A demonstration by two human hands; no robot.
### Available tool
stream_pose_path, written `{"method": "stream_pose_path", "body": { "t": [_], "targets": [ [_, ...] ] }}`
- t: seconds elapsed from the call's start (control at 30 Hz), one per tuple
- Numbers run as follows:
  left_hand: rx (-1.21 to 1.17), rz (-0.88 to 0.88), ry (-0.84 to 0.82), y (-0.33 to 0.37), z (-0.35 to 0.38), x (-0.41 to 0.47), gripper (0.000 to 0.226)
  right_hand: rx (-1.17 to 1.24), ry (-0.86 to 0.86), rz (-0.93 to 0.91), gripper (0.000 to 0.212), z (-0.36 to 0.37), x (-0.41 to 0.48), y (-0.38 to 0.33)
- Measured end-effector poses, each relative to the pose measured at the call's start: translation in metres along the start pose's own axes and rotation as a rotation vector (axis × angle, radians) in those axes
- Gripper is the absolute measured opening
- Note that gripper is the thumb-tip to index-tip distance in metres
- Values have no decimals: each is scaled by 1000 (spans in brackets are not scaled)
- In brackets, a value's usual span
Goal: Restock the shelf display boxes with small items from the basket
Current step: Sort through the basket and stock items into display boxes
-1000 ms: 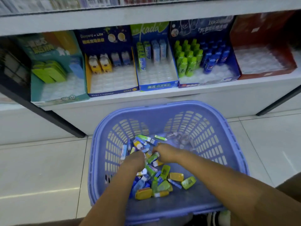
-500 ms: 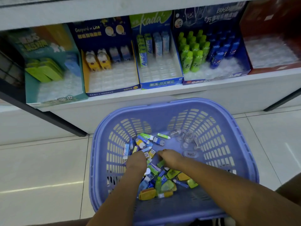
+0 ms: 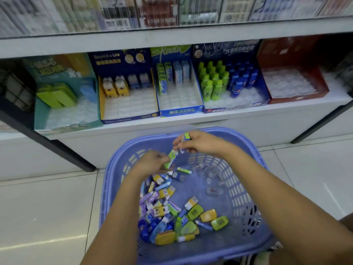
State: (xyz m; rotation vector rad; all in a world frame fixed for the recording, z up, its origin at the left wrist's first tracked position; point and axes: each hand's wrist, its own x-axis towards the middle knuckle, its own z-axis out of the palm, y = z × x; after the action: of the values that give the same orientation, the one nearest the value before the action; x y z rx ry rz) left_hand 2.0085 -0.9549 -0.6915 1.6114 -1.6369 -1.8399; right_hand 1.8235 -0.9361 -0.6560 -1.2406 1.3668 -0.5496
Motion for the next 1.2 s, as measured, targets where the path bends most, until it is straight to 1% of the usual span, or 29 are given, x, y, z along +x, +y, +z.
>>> {"method": "stream_pose_path", "body": {
  "t": [0.07,0.1,0.13,0.2,0.23,0.27,0.33,0.37,0.43,0.53,0.6,0.7,0.8,0.87,1.0,1.07,1.13,1.2],
  "targets": [
    [-170,96,-29,29,-9,-9,20,159,81,-117,22,-15,-6,-27],
    [-240,141,-20,40,-13,-13,16,178,134,-166,23,-22,-7,-38],
    [-315,182,1,51,-17,-18,11,127,200,-203,21,-30,-7,-47],
    [-443,257,57,65,-23,-23,5,-139,372,-254,18,-42,-2,-65],
    [-474,284,93,69,-26,-24,11,-263,476,-288,18,-48,4,-72],
    [-471,303,133,72,-28,-25,19,-332,585,-331,17,-52,10,-79],
    [-403,338,201,74,-29,-25,30,-355,761,-396,18,-59,21,-93],
    [-368,354,229,74,-30,-24,32,-361,806,-416,20,-62,27,-100],
    [-273,388,305,75,-30,-23,33,-411,804,-417,24,-68,45,-111],
    [-43,410,443,74,-32,-19,31,-575,779,-340,28,-74,74,-122],
    [8,430,483,76,-31,-18,29,-612,752,-319,25,-76,87,-123],
    [-40,489,494,80,-26,-17,28,-593,712,-332,23,-78,96,-124],
    [-58,509,490,82,-22,-14,28,-579,698,-347,22,-82,102,-128],
    [-73,508,489,84,-21,-13,28,-564,670,-311,24,-87,104,-130],
    [-138,507,479,85,-21,-13,26,-626,596,-258,25,-98,104,-131],
    [-245,502,432,87,-24,-14,22,-707,578,-256,26,-100,102,-133],
    [-337,501,398,90,-26,-16,20,-877,561,-275,27,-95,101,-130],
    [-407,499,379,92,-26,-18,21,-1008,584,-313,28,-90,98,-125]
  ]
}}
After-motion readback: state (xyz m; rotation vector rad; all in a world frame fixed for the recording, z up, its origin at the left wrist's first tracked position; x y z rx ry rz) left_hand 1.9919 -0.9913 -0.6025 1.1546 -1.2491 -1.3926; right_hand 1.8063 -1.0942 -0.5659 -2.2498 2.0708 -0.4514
